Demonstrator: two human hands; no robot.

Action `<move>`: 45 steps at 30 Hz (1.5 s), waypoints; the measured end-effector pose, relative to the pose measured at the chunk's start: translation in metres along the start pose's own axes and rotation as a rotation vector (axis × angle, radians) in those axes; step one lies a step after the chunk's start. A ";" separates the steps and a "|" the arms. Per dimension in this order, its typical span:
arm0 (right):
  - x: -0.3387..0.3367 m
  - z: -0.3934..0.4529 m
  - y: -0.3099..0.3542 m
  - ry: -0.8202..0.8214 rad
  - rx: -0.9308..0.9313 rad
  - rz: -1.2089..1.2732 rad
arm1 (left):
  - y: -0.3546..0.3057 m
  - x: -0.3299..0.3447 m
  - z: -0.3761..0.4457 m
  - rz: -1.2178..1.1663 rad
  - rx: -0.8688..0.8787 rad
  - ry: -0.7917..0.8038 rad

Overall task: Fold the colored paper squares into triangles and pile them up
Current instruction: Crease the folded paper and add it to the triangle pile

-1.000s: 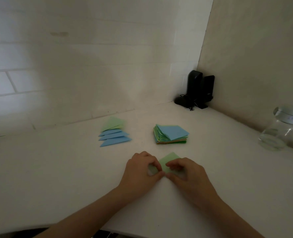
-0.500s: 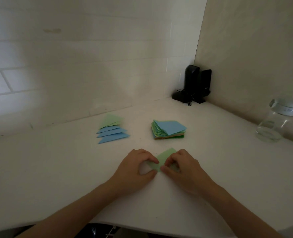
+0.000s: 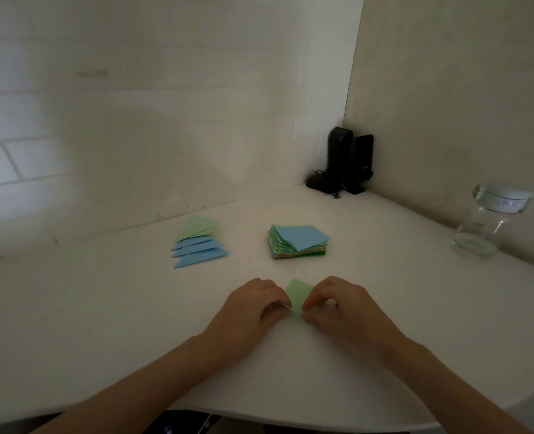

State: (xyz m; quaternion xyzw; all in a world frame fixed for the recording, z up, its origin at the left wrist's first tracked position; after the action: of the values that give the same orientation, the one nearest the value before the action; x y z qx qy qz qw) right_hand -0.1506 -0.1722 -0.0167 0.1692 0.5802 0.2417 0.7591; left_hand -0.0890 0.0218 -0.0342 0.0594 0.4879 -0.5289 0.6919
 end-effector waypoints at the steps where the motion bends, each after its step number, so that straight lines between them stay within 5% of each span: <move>1: 0.001 -0.004 -0.002 -0.007 -0.038 -0.027 | -0.001 0.001 0.000 0.002 0.000 0.001; 12: 0.014 -0.015 -0.009 -0.230 0.055 -0.029 | -0.010 0.011 0.010 -0.067 -0.278 -0.070; 18: 0.014 -0.015 -0.011 -0.227 0.102 -0.067 | -0.007 0.016 0.013 -0.023 -0.261 -0.049; 22: 0.006 -0.008 -0.012 -0.030 0.164 -0.080 | -0.001 0.007 0.012 -0.072 -0.246 -0.034; 27: -0.004 -0.001 -0.020 0.012 0.158 0.165 | 0.001 0.008 0.009 -0.033 -0.086 0.044; 34: -0.016 0.015 -0.025 0.013 -0.108 -0.088 | -0.013 0.002 0.011 0.122 0.119 0.160; 39: -0.013 0.012 -0.020 0.049 -0.149 -0.226 | -0.022 0.001 0.009 0.367 0.073 0.142; 45: 0.003 -0.006 -0.018 -0.091 -0.102 -0.115 | -0.014 0.006 -0.003 0.184 -0.120 0.062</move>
State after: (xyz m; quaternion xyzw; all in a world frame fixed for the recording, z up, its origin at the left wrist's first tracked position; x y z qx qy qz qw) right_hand -0.1528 -0.1852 -0.0304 0.1077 0.5407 0.2191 0.8050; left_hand -0.1026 0.0139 -0.0338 0.0785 0.5322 -0.4311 0.7244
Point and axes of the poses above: each hand's wrist, its own z-axis towards the middle knuckle, its own x-axis out of the palm, y = z × x, the point moved 1 cm from there along z, towards the middle knuckle, and after that the axes turned 5 degrees about -y, right-handed, at the moved point
